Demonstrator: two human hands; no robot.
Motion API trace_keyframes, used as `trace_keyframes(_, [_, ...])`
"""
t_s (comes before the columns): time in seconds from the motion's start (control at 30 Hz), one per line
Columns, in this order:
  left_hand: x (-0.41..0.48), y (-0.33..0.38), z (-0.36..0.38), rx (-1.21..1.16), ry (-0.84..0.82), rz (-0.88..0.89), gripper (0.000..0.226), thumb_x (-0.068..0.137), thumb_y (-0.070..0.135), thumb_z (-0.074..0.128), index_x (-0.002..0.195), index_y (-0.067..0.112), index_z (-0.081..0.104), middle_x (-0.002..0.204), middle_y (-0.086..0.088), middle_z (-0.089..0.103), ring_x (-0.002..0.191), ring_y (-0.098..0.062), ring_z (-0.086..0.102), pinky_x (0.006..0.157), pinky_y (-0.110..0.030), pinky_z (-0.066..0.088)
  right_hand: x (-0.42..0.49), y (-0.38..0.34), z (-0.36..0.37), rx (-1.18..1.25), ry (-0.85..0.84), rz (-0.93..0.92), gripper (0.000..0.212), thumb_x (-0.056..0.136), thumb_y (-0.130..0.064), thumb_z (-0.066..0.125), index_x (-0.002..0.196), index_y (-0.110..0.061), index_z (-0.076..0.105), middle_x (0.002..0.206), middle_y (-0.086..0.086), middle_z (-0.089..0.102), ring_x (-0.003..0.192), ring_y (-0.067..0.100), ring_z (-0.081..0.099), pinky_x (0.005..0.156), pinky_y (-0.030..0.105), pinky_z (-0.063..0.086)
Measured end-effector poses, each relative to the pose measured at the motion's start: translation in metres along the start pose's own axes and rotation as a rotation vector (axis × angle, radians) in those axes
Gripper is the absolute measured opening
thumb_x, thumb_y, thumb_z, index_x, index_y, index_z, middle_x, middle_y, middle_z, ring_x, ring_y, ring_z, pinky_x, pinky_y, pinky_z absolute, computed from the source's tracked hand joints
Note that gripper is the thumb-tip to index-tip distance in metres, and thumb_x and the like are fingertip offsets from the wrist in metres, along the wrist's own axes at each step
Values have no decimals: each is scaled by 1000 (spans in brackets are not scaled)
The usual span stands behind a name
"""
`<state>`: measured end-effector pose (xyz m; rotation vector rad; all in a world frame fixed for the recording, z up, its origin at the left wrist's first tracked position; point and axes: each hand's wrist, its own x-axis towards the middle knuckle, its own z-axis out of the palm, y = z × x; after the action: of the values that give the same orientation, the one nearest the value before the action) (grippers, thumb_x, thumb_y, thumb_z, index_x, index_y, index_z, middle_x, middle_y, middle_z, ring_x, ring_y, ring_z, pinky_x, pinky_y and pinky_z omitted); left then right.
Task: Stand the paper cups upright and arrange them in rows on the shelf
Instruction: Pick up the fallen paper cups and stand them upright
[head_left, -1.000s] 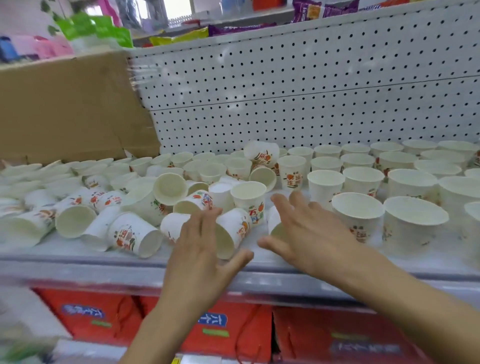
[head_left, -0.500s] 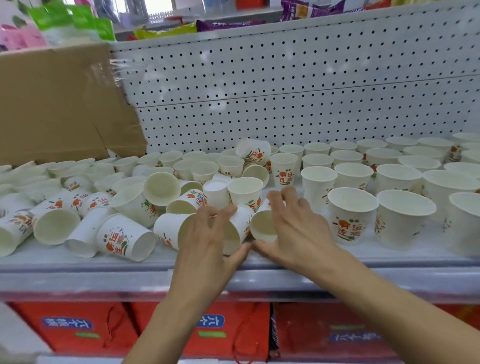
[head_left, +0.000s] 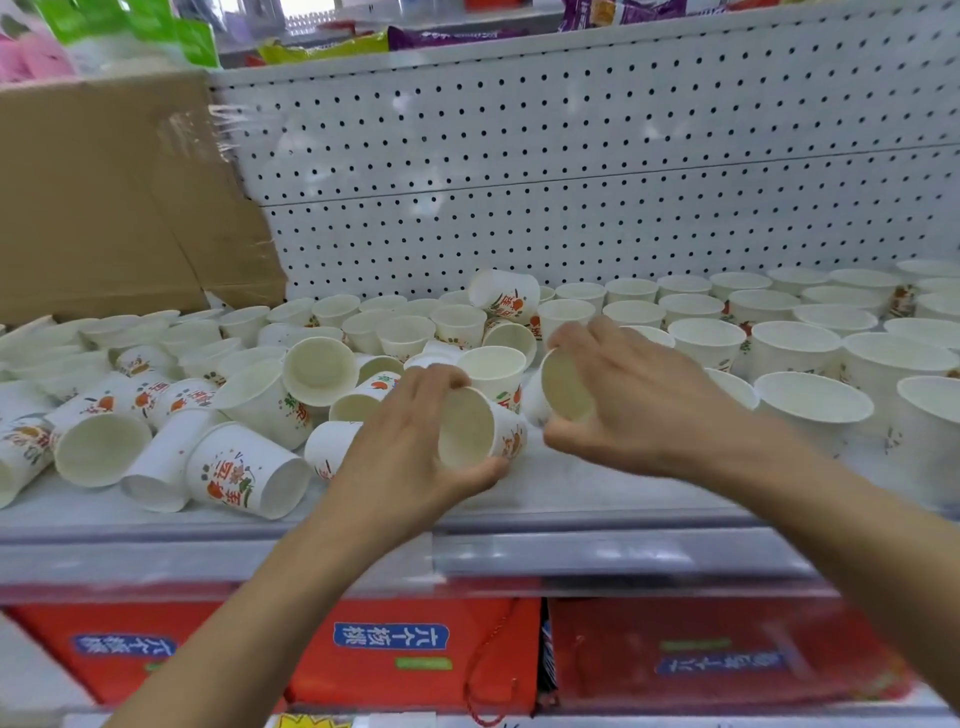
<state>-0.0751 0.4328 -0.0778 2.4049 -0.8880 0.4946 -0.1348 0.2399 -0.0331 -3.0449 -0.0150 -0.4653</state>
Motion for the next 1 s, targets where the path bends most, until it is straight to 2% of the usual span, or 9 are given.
trace_keyframes(0.17, [23, 13, -12, 37, -198, -39, 77, 66, 59, 74, 135, 41, 44, 119, 13, 44, 103, -3, 40, 80, -22, 31, 9, 6, -34, 4, -361, -87, 63, 77, -48, 62, 135, -29, 47, 127, -2, 56, 113, 20, 53, 94, 40, 47])
trace_keyframes(0.27, [32, 23, -14, 19, -250, -62, 78, 64, 60, 76, 134, 38, 48, 116, 14, 50, 109, -7, 46, 90, -27, 39, 16, 10, -39, -16, -449, -87, 68, 78, -48, 61, 141, -31, 42, 137, -5, 51, 120, 17, 49, 98, 38, 45])
trace_keyframes(0.43, [33, 33, -10, 10, -289, -98, 80, 61, 64, 75, 132, 35, 53, 123, 15, 55, 110, -6, 50, 93, -29, 43, 27, 23, -40, -76, -518, -124, 70, 80, -48, 63, 143, -31, 39, 138, -8, 48, 119, 14, 50, 91, 30, 44])
trace_keyframes(0.53, [30, 37, -14, -30, -318, -118, 85, 56, 73, 70, 131, 37, 52, 119, 19, 53, 109, -4, 50, 94, -29, 43, 27, 29, -46, -61, -532, -157, 72, 79, -57, 64, 143, -37, 37, 138, -15, 46, 123, 10, 47, 89, 25, 39])
trace_keyframes(0.63, [39, 20, -36, -102, -109, -179, 68, 67, 71, 57, 126, 37, 56, 117, 20, 56, 101, -1, 54, 90, -31, 46, 41, 34, -56, 23, -434, -196, 71, 77, -63, 63, 140, -40, 40, 134, -17, 49, 116, 6, 49, 93, 26, 40])
trace_keyframes(0.7, [48, -3, -47, -22, 21, -210, 54, 80, 57, 61, 128, 33, 56, 122, 15, 58, 105, -4, 55, 91, -34, 46, 60, 36, -54, 63, -352, -243, 68, 78, -58, 65, 139, -38, 42, 134, -15, 51, 114, 7, 51, 96, 30, 42])
trace_keyframes(0.77, [56, -21, -46, 108, -54, -225, 56, 82, 44, 69, 133, 31, 51, 130, 11, 56, 113, -8, 52, 94, -32, 43, 81, 32, -47, 107, -341, -283, 67, 79, -52, 69, 139, -36, 43, 134, -12, 52, 113, 9, 53, 93, 28, 42])
trace_keyframes(0.83, [63, -29, -37, 186, -164, -245, 67, 77, 42, 74, 137, 30, 47, 135, 9, 53, 119, -9, 49, 91, -26, 39, 99, 22, -36, 147, -372, -303, 67, 80, -51, 69, 139, -33, 43, 133, -11, 52, 111, 10, 53, 89, 26, 41])
trace_keyframes(1.0, [81, -32, -24, 287, -259, -322, 71, 70, 53, 75, 133, 32, 47, 120, 11, 58, 109, -13, 53, 93, -33, 41, 127, -8, -6, 65, -436, -298, 65, 73, -61, 67, 124, -23, 55, 118, -5, 62, 98, 16, 60, 84, 33, 50])
